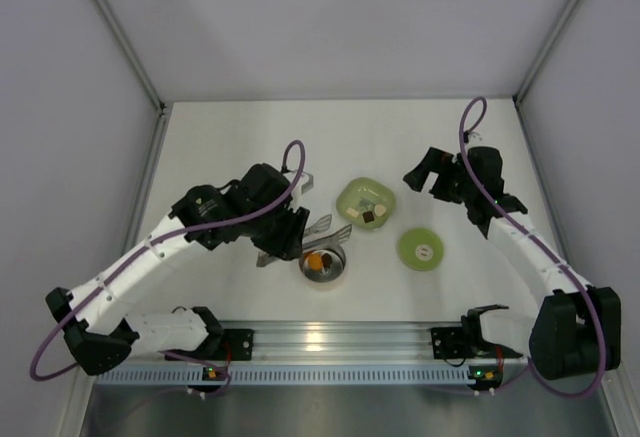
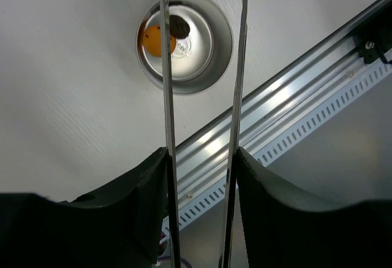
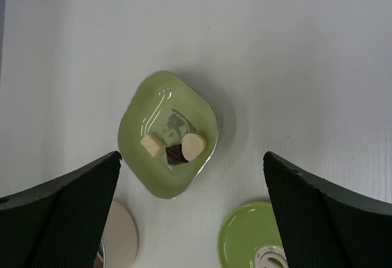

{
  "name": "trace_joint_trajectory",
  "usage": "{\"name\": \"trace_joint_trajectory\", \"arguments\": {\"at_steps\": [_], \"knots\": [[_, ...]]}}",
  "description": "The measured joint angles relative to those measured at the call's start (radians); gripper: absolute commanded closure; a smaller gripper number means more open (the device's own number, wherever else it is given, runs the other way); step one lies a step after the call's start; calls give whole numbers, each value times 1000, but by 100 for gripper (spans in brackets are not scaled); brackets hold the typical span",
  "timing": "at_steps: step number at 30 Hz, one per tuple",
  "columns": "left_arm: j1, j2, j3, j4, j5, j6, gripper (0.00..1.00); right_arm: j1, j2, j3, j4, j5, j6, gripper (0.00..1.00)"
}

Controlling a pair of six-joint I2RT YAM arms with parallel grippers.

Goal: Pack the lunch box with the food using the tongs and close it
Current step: Place the fake food in the packing box, then pick up the fake food from the plate.

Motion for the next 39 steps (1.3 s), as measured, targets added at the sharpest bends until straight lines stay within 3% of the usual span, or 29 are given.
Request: {"name": "trace_joint_trajectory", "arguments": {"at_steps": [8,18,39], "knots": [[0,198,189,92,-84,5,51,0,0,6,-3,0,-10,2],[0,487,238,193,-149,15,54,0,4,6,-3,-1,-19,2],[0,588,257,245,-92,67,54,0,17,6,-2,-4,-20,2]]}}
